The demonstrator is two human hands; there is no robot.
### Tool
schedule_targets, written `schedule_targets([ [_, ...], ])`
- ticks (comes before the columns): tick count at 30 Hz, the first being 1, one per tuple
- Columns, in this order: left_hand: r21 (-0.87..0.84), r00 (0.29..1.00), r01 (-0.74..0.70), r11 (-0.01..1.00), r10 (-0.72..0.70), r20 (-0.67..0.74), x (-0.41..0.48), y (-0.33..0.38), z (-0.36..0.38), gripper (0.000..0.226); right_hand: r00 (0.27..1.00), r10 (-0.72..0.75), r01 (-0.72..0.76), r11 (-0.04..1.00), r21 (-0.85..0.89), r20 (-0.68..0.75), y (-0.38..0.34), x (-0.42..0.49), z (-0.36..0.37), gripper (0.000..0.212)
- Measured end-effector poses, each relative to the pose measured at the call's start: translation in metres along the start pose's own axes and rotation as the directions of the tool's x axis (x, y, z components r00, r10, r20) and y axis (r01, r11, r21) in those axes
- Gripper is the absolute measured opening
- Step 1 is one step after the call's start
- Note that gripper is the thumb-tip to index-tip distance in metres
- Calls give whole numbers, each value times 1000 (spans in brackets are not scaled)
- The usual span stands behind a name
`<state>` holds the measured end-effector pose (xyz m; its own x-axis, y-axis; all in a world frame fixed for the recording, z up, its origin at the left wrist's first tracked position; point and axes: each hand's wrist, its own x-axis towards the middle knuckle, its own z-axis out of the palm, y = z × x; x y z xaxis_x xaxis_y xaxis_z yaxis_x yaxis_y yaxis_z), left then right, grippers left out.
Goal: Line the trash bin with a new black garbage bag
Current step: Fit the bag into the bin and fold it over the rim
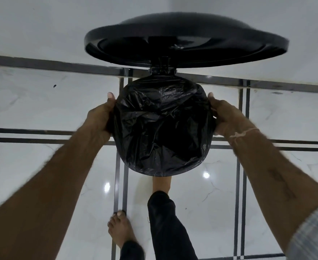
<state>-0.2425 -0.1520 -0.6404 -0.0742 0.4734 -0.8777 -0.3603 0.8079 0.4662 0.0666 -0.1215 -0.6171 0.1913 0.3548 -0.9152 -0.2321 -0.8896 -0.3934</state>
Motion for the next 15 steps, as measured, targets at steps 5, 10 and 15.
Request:
schedule_targets([
  [5,6,998,-45,999,45,38,-15,-20,-16,34,1000,24,-24,999,-21,-15,16,-10,-10,32],
  [10,47,997,10,999,-6,-75,-11,-20,-10,37,996,7,-9,1000,-27,-90,15,-9,-4,33],
  [15,-85,936,-125,989,89,-341,-37,-46,1,43,906,-259,311,943,114,-334,70,-34,-5,22],
])
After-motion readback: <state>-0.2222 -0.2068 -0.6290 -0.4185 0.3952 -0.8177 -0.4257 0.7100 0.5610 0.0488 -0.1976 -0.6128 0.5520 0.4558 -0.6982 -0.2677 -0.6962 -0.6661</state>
